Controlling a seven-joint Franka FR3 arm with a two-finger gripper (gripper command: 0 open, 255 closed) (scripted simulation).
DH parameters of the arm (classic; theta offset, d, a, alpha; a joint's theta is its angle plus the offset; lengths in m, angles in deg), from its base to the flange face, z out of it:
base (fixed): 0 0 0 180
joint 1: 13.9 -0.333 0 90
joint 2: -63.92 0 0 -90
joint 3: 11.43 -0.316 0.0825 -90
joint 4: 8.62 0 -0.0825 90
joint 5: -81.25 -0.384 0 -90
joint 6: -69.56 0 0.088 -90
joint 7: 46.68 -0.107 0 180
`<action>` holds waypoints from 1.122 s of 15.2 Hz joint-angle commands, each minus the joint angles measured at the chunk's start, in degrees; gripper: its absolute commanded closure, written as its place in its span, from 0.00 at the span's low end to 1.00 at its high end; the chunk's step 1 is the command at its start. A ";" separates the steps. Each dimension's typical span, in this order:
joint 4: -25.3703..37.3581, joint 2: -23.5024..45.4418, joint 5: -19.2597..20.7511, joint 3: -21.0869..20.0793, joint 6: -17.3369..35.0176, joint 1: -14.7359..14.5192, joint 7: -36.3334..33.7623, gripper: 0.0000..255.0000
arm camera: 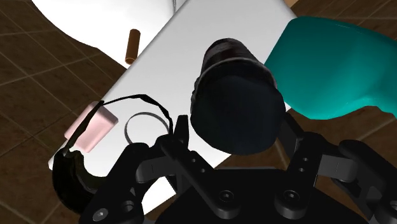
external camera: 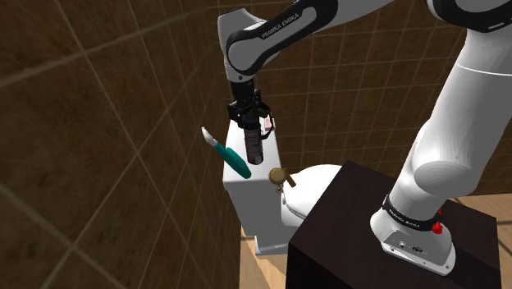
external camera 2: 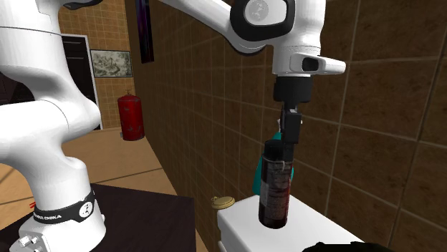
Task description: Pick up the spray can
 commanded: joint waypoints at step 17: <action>6.03 -1.99 -0.48 -0.02 -8.12 -0.02 0.63 1.00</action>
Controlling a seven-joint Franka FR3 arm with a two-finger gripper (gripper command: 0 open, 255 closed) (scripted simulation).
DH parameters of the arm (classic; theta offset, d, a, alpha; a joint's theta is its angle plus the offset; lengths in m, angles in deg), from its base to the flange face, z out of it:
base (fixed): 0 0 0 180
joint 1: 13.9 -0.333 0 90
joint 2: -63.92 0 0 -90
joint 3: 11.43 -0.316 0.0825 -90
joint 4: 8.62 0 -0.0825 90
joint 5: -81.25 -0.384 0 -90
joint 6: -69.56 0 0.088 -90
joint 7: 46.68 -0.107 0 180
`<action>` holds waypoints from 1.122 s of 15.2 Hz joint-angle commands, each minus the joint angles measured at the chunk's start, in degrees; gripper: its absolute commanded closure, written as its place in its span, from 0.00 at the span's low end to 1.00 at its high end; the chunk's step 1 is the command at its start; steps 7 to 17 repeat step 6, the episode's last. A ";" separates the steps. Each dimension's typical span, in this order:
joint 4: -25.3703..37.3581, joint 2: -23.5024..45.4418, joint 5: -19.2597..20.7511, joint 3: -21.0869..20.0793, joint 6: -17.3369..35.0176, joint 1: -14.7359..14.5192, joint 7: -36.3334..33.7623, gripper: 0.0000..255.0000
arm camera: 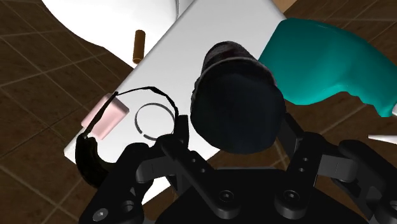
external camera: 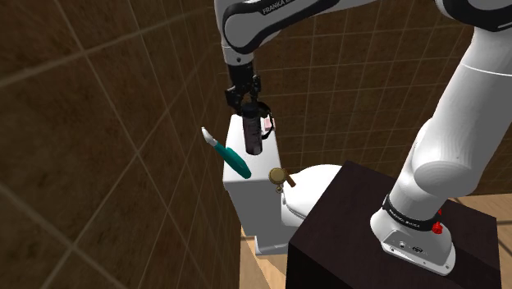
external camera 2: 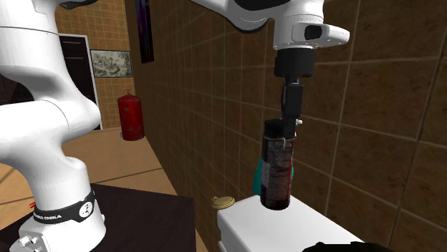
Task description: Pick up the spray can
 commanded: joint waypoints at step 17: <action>3.59 -0.42 -0.12 0.01 -3.95 0.01 0.28 1.00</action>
